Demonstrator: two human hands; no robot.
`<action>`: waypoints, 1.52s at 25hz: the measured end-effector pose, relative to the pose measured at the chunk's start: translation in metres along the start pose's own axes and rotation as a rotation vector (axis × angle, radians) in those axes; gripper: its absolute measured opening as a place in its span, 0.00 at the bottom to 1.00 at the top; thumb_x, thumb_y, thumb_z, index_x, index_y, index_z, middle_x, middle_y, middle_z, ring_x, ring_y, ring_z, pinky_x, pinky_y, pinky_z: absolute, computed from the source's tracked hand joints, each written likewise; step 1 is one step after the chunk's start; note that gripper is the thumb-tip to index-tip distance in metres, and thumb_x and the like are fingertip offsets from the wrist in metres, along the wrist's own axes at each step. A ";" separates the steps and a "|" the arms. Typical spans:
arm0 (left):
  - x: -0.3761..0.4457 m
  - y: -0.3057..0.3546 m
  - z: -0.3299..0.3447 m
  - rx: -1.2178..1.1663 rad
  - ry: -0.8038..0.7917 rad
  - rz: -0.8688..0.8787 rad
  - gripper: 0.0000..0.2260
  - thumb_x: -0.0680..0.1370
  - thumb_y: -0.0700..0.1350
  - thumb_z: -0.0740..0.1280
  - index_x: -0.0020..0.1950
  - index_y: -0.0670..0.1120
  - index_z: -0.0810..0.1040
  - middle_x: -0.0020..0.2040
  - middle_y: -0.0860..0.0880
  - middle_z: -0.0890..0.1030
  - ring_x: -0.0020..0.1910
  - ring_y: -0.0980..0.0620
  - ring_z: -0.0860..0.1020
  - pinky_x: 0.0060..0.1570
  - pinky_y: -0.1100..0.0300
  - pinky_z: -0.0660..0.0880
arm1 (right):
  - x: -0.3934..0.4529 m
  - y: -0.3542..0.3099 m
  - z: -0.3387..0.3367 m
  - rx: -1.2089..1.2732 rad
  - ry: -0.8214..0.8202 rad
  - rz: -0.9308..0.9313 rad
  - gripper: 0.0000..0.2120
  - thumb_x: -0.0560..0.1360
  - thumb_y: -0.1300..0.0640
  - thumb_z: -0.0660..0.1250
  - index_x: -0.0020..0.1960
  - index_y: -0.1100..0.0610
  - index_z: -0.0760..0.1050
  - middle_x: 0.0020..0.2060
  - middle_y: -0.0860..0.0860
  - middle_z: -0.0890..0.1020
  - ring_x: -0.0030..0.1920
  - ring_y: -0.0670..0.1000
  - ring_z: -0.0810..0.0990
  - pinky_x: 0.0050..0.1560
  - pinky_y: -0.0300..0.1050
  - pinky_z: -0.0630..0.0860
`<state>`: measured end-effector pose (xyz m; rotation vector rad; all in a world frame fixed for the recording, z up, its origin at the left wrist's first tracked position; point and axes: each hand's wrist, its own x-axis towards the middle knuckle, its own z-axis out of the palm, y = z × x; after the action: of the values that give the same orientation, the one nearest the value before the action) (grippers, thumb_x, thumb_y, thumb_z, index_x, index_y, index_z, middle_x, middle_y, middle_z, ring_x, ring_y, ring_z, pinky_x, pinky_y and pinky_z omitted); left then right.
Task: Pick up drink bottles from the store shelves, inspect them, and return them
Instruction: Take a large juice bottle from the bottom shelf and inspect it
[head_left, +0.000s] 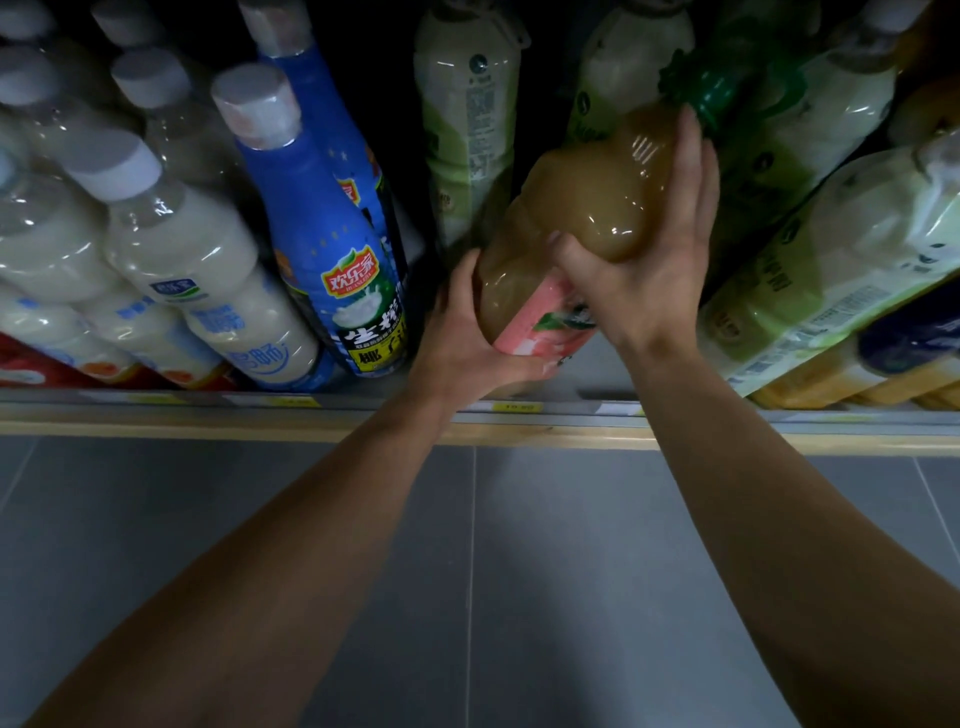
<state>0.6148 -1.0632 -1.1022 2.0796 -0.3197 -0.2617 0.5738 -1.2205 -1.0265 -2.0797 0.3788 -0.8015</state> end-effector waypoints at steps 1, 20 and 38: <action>0.000 -0.001 -0.002 -0.010 0.008 -0.009 0.63 0.52 0.58 0.85 0.78 0.60 0.52 0.73 0.53 0.67 0.70 0.55 0.68 0.69 0.53 0.69 | 0.000 -0.005 0.002 -0.014 -0.017 -0.004 0.52 0.63 0.43 0.77 0.80 0.48 0.53 0.79 0.54 0.56 0.75 0.50 0.62 0.66 0.37 0.66; -0.231 0.145 -0.131 0.417 -0.166 -0.203 0.59 0.51 0.72 0.69 0.79 0.52 0.57 0.70 0.45 0.70 0.67 0.43 0.73 0.65 0.48 0.73 | -0.138 -0.171 -0.126 0.146 -0.094 0.403 0.51 0.65 0.48 0.75 0.80 0.55 0.52 0.76 0.56 0.59 0.77 0.50 0.59 0.76 0.45 0.60; -0.482 0.528 -0.281 0.402 -0.633 0.003 0.59 0.49 0.64 0.82 0.76 0.59 0.57 0.66 0.48 0.71 0.64 0.46 0.74 0.62 0.46 0.75 | -0.214 -0.551 -0.494 0.023 0.190 0.690 0.49 0.65 0.43 0.73 0.79 0.41 0.50 0.77 0.51 0.56 0.72 0.50 0.63 0.67 0.48 0.68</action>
<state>0.1857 -0.9345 -0.4788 2.3425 -0.8069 -0.9225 0.0746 -1.0855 -0.4559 -1.6751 1.1090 -0.5685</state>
